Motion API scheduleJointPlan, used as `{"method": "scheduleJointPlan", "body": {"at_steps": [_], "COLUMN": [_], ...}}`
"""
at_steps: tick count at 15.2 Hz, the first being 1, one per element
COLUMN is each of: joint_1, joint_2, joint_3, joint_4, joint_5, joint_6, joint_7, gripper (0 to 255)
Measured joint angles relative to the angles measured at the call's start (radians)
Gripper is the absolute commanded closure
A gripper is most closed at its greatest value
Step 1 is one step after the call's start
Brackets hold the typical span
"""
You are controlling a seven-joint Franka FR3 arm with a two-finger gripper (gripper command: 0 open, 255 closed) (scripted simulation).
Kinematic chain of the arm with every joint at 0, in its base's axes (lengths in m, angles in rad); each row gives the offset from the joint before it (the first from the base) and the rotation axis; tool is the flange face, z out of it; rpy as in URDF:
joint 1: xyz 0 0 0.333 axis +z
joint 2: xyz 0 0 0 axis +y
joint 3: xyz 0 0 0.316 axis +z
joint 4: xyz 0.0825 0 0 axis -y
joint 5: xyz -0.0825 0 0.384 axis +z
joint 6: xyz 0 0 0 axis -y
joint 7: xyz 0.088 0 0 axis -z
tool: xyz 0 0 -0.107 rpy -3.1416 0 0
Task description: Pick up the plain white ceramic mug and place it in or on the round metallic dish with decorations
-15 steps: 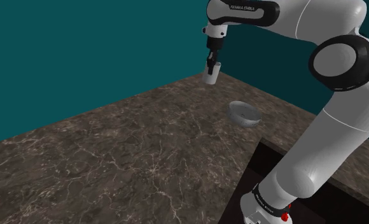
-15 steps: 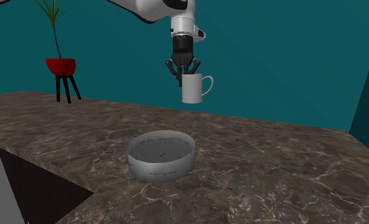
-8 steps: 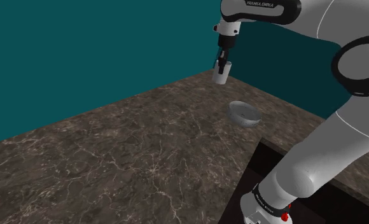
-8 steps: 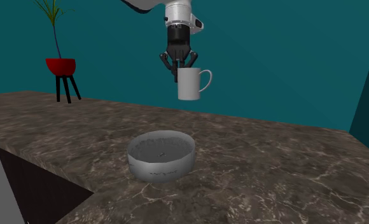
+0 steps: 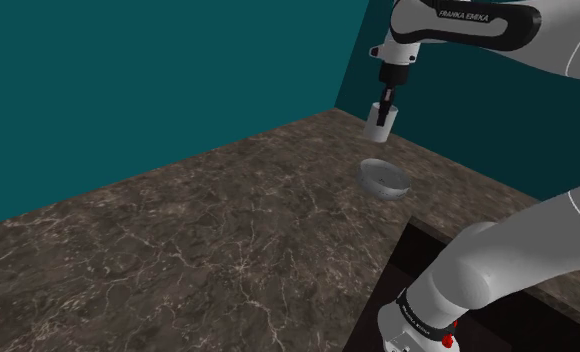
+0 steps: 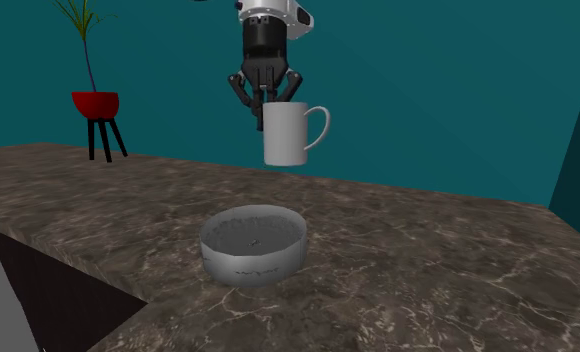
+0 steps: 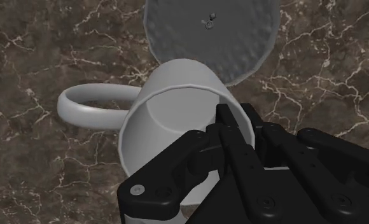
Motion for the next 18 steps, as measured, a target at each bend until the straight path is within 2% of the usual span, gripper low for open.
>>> {"method": "scheduleJointPlan", "body": {"at_steps": [7,18], "joint_1": [-0.045,-0.055], "joint_2": [-0.212,-0.26], "joint_3": [-0.041,-0.058], "joint_4": [-0.147,-0.314], "joint_5": [-0.065,-0.084], "joint_6": [-0.05,0.069], "joint_7": [-0.074,-0.06], "gripper": [255,255]}}
